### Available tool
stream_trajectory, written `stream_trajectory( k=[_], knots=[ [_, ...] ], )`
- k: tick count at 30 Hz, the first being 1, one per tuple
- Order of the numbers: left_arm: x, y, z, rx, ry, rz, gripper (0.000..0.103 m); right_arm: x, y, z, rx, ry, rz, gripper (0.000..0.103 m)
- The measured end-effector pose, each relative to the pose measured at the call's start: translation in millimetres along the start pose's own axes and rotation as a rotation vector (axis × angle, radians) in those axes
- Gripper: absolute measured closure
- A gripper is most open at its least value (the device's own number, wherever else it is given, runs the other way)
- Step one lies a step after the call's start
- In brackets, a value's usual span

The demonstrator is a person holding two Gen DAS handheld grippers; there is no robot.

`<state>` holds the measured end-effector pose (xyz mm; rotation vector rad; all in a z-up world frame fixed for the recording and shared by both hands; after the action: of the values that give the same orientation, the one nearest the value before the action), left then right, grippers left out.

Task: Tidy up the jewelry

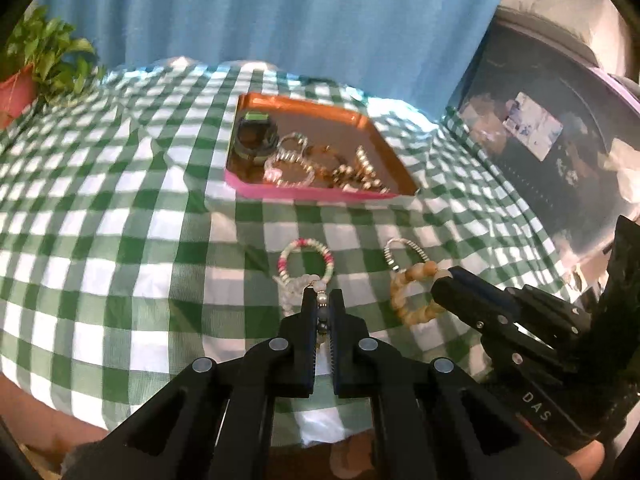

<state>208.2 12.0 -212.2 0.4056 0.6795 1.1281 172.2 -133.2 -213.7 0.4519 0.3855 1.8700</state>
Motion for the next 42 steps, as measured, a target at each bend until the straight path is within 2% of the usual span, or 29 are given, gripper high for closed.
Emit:
stream_trajectory(
  k=[12,22,32,37,42],
  knots=[
    [-43.1,73.9,37.4,-0.122,-0.108,-0.024,0.097,7.7,49.4,42.2,-0.042,-0.046,-0.072,0.092],
    [-68.3,100.5,62.5,-0.214,-0.225,-0.008,0.097,9.7,94.7,74.4,-0.115,-0.023,-0.093,0.092],
    [-72.3,73.5,75.9,-0.213,-0.219,-0.01,0.097,0.9,88.6,92.2,-0.132,-0.032,-0.088,0.092],
    [-62.4,42.0,81.1,-0.191,-0.195,0.028,0.097,-6.5,62.8,95.7,-0.127,-0.067,-0.07,0.092],
    [-53.0,10.4,87.0,-0.165,-0.193,0.031,0.097,-15.0,32.9,96.3,-0.108,-0.081,-0.055,0.092]
  ],
)
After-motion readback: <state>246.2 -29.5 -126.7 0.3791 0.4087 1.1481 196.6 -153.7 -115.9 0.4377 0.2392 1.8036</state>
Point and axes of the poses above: each gripper's, at about its wrist camera, not at the fingertips, and y roughly against the way its jaws point, x to its left, z to its top, the point moved 3 cm from there along -y, roughly the way its jaws point, and after that the axes turned 12 degrees about -x, right-handed, at the moved point
